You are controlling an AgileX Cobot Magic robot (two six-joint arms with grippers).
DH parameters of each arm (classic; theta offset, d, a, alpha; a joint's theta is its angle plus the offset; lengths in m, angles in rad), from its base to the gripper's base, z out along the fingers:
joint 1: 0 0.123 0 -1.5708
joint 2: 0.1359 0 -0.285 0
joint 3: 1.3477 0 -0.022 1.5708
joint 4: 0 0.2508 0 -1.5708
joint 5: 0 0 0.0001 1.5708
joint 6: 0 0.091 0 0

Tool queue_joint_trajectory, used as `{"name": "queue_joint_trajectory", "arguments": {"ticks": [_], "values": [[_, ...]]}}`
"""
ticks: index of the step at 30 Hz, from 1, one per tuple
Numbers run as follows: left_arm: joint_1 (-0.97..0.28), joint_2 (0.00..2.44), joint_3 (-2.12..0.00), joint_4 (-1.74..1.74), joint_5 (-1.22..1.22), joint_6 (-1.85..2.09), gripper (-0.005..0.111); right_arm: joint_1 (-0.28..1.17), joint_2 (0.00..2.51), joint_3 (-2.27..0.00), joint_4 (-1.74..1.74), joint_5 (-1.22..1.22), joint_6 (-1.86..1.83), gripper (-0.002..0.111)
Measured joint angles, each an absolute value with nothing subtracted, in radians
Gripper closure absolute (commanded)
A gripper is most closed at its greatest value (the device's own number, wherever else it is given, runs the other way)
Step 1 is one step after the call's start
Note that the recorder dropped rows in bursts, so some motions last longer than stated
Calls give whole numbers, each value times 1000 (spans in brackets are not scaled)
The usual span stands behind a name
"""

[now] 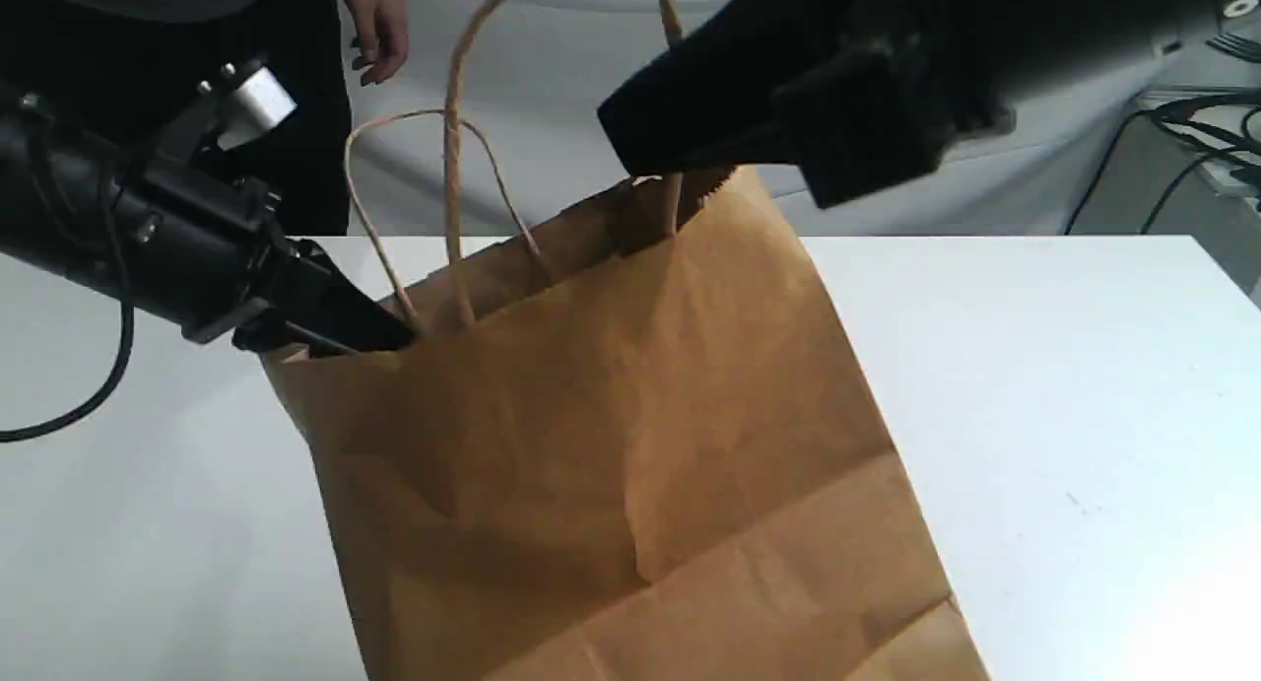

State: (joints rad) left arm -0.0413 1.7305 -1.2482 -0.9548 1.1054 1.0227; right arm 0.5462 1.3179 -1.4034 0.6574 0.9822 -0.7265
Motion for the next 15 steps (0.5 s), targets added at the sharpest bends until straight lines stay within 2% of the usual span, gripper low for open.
{"name": "queue_joint_trajectory", "arguments": {"ticks": [9, 15], "values": [[-41, 1709, -1485, -951, 1129, 978, 107, 546, 1318, -1403, 590, 981, -727, 108], [-41, 1703, -1534, -953, 1155, 961, 107, 546, 1254, -1296, 590, 834, -749, 108]]}}
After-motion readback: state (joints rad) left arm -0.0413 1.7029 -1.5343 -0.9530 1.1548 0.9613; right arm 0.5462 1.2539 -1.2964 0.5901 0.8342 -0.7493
